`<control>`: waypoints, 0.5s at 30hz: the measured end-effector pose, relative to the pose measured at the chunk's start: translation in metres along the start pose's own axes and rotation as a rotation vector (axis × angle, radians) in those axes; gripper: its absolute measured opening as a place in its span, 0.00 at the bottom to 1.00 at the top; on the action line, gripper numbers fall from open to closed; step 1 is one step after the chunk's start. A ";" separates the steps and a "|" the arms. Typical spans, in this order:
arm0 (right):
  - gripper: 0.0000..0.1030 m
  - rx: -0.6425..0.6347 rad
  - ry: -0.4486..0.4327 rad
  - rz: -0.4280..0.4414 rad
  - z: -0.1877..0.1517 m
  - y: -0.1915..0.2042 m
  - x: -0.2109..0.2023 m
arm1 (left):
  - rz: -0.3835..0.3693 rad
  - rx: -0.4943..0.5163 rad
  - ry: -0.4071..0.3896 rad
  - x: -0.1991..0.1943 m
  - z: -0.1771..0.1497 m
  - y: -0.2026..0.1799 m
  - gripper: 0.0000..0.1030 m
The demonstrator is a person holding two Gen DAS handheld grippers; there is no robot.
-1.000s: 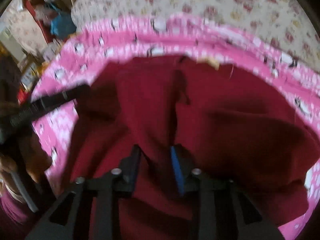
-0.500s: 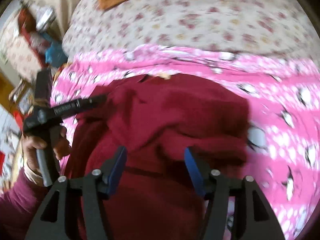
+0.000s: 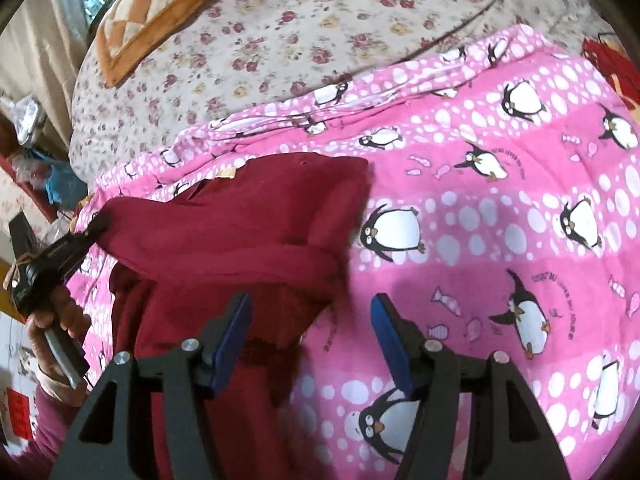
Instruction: Fold small clothes
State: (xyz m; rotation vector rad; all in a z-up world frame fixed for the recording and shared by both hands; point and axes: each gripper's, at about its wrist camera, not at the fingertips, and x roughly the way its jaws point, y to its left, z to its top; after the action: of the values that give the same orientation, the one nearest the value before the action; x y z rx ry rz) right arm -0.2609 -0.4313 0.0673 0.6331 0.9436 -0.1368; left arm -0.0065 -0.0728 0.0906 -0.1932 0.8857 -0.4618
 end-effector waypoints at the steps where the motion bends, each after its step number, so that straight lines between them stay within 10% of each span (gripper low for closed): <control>1: 0.63 0.002 0.004 0.000 0.003 0.001 0.005 | 0.016 -0.021 0.027 0.006 -0.001 0.007 0.00; 11: 0.70 0.128 -0.011 -0.029 0.059 -0.014 0.057 | 0.137 -0.002 0.071 0.011 -0.013 0.012 0.00; 15: 0.56 0.102 -0.001 0.005 0.065 -0.008 0.079 | 0.156 -0.014 0.074 0.009 -0.015 0.018 0.00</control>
State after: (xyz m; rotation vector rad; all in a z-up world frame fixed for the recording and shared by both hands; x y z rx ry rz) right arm -0.1710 -0.4617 0.0289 0.7296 0.9387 -0.1817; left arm -0.0079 -0.0606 0.0690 -0.1199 0.9685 -0.3194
